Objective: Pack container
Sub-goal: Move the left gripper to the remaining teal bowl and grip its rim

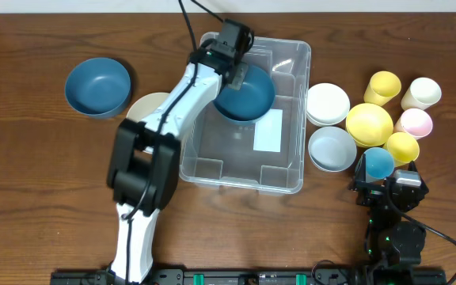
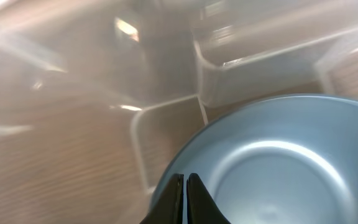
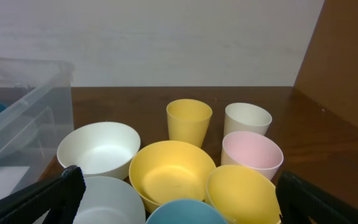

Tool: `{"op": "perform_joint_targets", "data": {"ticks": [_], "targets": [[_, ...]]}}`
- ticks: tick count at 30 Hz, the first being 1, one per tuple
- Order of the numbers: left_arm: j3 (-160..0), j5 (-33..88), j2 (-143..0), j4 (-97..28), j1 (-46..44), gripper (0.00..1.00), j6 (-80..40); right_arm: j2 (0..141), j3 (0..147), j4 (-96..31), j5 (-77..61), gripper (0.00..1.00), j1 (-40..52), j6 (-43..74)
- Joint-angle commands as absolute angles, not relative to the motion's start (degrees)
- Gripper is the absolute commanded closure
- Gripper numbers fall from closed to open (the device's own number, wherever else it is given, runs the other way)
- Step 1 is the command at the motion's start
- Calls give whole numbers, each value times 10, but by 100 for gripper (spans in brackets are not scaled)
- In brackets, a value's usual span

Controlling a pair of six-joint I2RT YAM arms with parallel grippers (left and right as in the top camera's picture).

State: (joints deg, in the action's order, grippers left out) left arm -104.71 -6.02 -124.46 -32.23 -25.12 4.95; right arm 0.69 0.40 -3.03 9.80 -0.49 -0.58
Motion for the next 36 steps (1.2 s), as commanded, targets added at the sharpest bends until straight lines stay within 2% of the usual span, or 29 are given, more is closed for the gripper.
{"op": "perform_joint_targets", "data": {"ticks": [1,6,13,15,16,18,20,24,26,36], "targets": [[-1069,-69,-1142,-339,-244,94,57,3,3,-32,101,1,1,2],[-1069,-72,-1055,-384,-207,94,46,3,3,-32,101,1,1,2],[-1069,-71,-988,-489,-77,93,-39,3,3,-32,101,1,1,2],[-1069,-71,-987,-528,-33,83,-73,3,3,-32,101,1,1,2],[-1068,-71,-988,-543,-14,73,-92,3,3,-32,101,1,1,2],[-1067,-66,-994,-570,22,67,-128,3,3,-32,101,1,1,2],[-1067,-60,-1001,-590,53,54,-164,3,3,-32,101,1,1,2],[-1067,-40,-1018,-608,106,48,-226,3,3,-32,101,1,1,2],[-1067,-14,-1029,-608,133,38,-252,3,3,-32,101,1,1,2],[-1067,112,-1125,-612,198,37,-274,3,3,-32,101,1,1,2]]}}
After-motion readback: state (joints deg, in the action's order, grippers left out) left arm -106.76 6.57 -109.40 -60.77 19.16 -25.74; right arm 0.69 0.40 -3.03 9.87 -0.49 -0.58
